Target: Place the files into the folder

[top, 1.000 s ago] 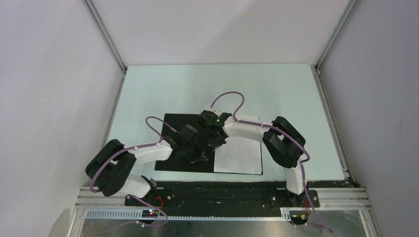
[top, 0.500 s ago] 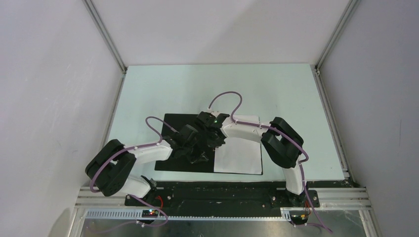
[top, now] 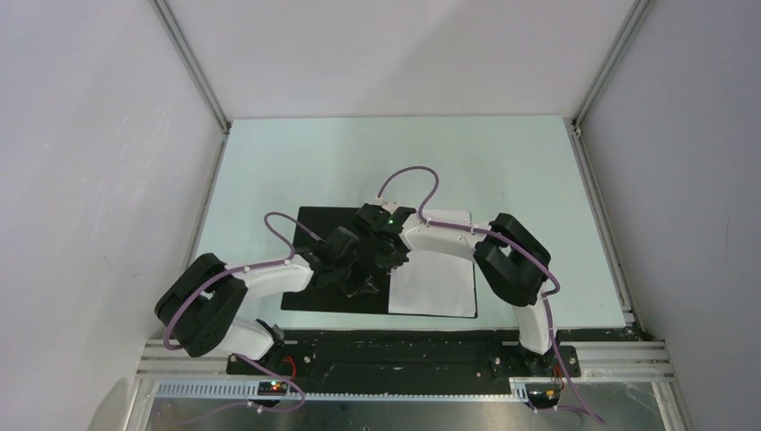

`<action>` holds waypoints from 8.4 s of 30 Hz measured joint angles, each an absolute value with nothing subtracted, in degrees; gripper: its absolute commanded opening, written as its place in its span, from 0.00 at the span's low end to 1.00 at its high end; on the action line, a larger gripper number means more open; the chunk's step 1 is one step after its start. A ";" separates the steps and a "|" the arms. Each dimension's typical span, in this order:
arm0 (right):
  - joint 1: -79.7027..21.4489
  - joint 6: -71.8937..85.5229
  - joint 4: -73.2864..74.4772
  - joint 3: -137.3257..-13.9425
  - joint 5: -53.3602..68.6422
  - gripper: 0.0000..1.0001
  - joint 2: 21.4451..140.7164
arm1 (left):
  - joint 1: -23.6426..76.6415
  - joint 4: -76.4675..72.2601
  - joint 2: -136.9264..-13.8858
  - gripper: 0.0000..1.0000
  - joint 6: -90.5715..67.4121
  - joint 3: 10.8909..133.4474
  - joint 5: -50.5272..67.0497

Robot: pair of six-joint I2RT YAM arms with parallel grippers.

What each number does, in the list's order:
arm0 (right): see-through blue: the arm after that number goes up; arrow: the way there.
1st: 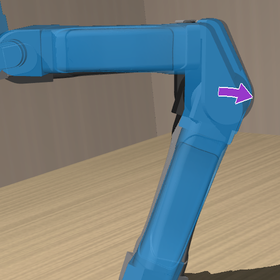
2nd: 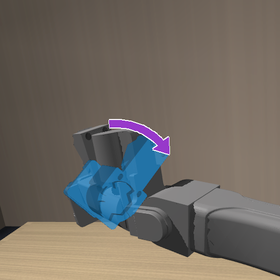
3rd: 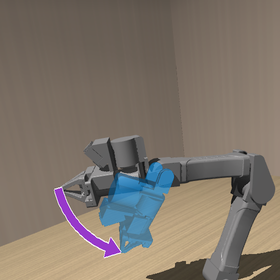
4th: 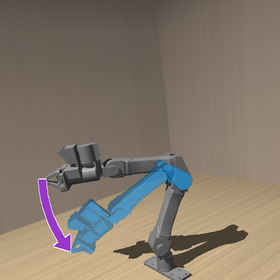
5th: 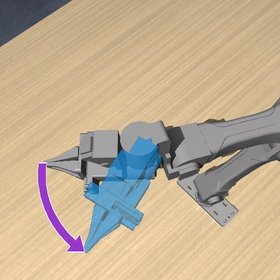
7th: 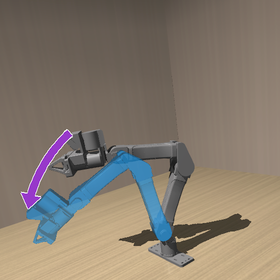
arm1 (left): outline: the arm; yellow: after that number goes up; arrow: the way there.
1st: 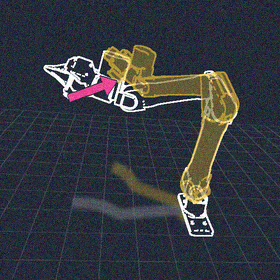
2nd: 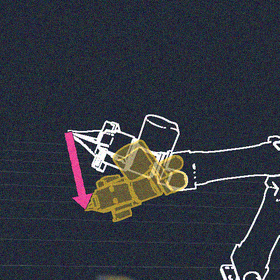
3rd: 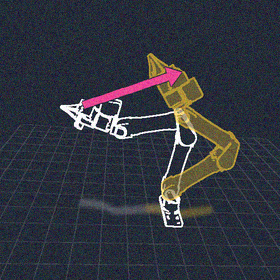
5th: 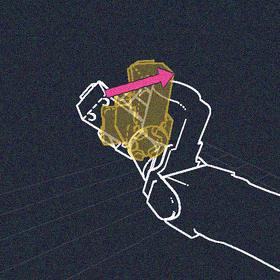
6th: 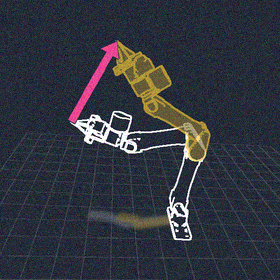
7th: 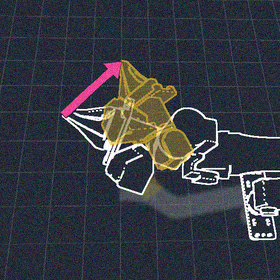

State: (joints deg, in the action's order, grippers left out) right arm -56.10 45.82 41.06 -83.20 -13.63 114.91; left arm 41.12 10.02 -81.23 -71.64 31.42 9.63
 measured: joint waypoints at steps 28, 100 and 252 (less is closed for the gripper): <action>-55.75 44.45 43.20 -85.89 -17.74 0.29 115.96 | 41.19 10.04 -81.08 0.00 -71.99 31.42 9.54; -42.76 26.65 38.79 -75.31 -8.25 0.00 100.49 | 6.24 30.11 -80.47 0.97 -31.48 49.17 19.77; -42.63 42.13 19.49 -71.40 11.05 0.49 108.97 | 21.26 24.86 -66.63 1.00 -40.71 57.71 26.09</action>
State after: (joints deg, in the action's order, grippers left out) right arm -42.63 42.13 19.49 -71.40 11.05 108.97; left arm 21.26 24.86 -66.63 -40.71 57.71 26.09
